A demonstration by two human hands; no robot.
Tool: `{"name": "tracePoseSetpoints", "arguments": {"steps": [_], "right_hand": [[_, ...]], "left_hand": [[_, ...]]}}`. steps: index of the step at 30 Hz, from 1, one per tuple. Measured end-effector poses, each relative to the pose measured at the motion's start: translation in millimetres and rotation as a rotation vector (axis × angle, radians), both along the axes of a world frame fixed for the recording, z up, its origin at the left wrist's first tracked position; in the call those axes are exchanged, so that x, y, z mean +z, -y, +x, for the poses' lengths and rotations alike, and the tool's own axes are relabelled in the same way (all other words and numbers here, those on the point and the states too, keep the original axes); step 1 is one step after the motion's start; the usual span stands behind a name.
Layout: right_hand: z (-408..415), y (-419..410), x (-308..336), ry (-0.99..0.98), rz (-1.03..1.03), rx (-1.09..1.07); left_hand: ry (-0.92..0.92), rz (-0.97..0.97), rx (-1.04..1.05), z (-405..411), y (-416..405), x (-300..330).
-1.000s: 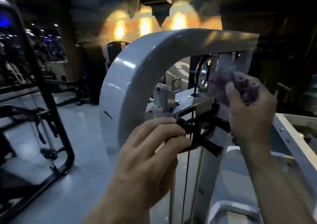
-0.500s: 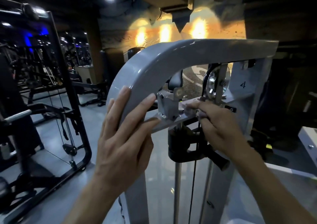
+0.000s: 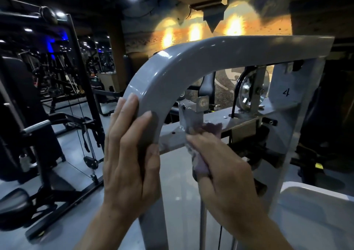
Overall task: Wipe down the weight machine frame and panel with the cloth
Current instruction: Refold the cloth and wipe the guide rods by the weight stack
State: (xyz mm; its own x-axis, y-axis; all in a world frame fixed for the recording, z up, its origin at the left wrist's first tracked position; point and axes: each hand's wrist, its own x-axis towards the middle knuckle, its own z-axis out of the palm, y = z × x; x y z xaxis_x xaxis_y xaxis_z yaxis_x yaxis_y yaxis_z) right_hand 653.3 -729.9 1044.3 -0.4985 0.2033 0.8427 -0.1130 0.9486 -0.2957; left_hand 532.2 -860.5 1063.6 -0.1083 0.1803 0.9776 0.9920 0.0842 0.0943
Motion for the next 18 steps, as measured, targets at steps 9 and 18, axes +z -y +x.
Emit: {"name": "tracePoseSetpoints", "arguments": {"steps": [9,18], "right_hand": [[-12.5,-4.4,14.8,0.107,0.097,0.070],[-36.8,22.2,30.8,0.147,-0.002,0.105]], "left_hand": [[0.054,0.039,-0.065,0.7,-1.6,-2.4],[0.080,0.029,-0.081,-0.9,-1.0,-1.9]]}}
